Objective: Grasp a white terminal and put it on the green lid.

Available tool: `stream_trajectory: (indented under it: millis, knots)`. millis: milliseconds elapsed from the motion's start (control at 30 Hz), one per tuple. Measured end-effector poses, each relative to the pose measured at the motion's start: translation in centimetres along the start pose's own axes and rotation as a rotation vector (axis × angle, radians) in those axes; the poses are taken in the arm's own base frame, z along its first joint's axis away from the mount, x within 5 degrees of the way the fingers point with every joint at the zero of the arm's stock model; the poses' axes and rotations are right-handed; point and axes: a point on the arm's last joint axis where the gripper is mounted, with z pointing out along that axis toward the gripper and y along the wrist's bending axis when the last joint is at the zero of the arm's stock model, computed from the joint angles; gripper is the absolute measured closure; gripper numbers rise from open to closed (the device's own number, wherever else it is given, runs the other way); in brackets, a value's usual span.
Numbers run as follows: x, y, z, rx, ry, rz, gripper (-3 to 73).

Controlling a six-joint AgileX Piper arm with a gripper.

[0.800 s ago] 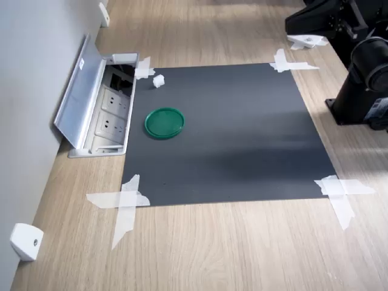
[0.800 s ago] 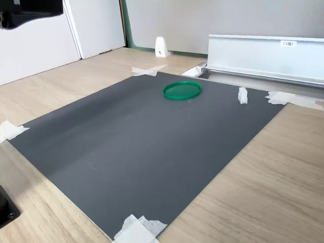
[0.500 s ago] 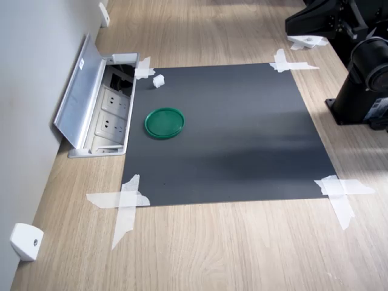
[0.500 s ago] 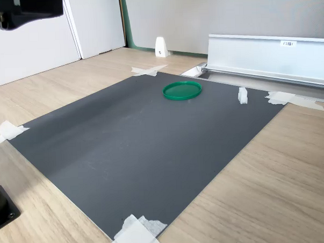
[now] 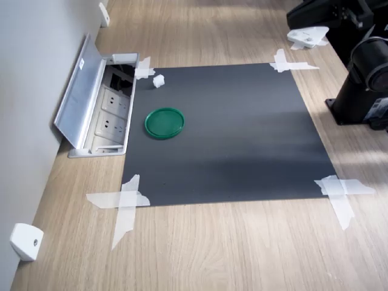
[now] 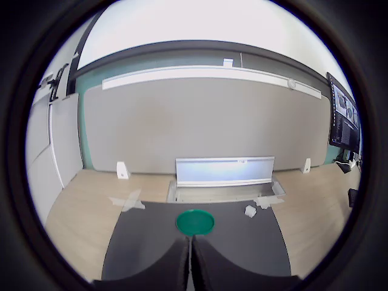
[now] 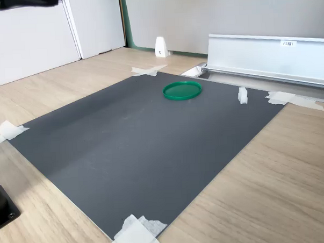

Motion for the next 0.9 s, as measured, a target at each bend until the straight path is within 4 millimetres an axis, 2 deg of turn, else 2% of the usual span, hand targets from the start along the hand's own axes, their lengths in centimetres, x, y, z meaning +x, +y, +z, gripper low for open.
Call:
stream_trajectory:
  millis: [300, 500, 733, 800, 900]
  knots:
    - [-6.6, -1.2, 4.1, 0.075, 0.228, -0.141, 70.3]
    - [-10.7, -1.9, 7.9, 0.093, 0.407, -0.194, 70.3]
    - [-13.0, -2.5, 12.7, 0.012, 0.596, -0.321, 70.3]
    - [-13.3, -3.2, 13.9, -0.041, 0.632, -0.344, 69.5]
    - [-13.5, -5.3, 15.2, -0.105, 0.670, -0.346, 65.7]
